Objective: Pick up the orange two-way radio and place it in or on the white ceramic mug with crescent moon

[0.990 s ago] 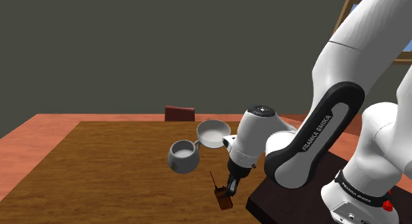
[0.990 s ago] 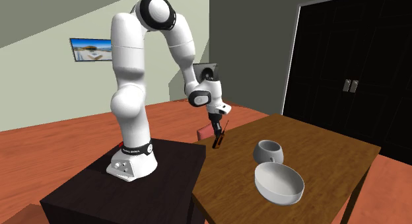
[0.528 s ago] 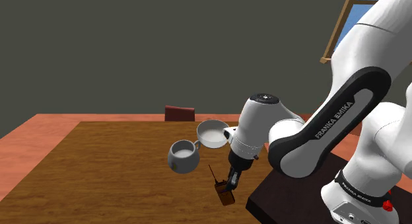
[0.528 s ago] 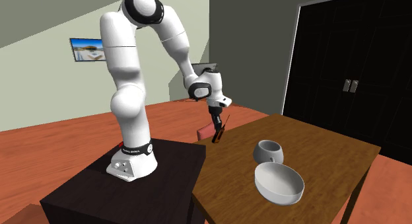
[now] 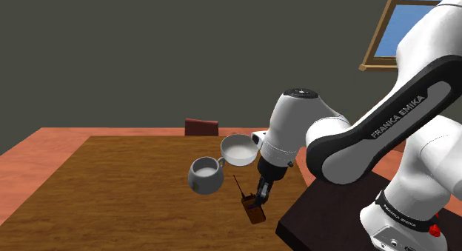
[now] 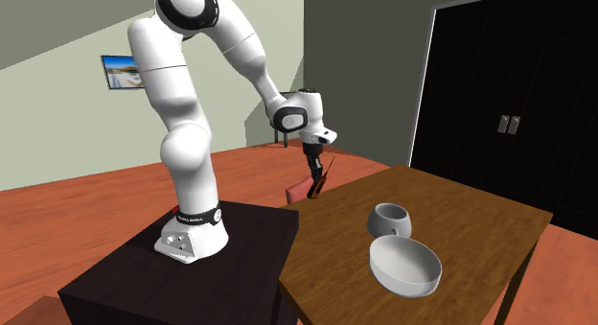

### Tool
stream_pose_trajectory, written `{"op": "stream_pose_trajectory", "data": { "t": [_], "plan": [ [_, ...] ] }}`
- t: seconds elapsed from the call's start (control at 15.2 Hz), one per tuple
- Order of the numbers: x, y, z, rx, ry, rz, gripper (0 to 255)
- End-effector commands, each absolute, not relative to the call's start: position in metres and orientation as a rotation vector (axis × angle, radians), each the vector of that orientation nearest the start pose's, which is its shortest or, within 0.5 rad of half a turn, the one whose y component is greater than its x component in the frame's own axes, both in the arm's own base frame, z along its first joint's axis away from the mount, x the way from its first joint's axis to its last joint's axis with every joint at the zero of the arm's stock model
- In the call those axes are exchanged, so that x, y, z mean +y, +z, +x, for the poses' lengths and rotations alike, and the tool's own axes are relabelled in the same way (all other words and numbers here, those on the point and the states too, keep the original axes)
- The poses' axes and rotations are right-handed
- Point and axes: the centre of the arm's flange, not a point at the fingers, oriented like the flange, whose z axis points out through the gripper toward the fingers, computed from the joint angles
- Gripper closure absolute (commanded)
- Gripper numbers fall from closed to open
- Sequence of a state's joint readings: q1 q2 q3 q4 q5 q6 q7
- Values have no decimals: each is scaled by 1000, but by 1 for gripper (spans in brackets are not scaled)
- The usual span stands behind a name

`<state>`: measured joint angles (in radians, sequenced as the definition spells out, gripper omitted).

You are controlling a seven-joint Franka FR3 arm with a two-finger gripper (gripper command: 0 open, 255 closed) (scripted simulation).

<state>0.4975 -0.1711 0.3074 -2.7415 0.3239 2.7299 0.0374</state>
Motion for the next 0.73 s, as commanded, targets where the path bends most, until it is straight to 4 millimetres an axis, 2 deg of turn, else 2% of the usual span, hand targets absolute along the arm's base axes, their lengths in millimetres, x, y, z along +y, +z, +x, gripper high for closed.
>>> {"op": "stream_pose_trajectory", "data": {
  "t": [0.0, 0.66],
  "plan": [
    [281, 295, 293, -709, -153, -2897, 255],
    [281, 348, 293, -709, -153, -2897, 255]
  ]
}}
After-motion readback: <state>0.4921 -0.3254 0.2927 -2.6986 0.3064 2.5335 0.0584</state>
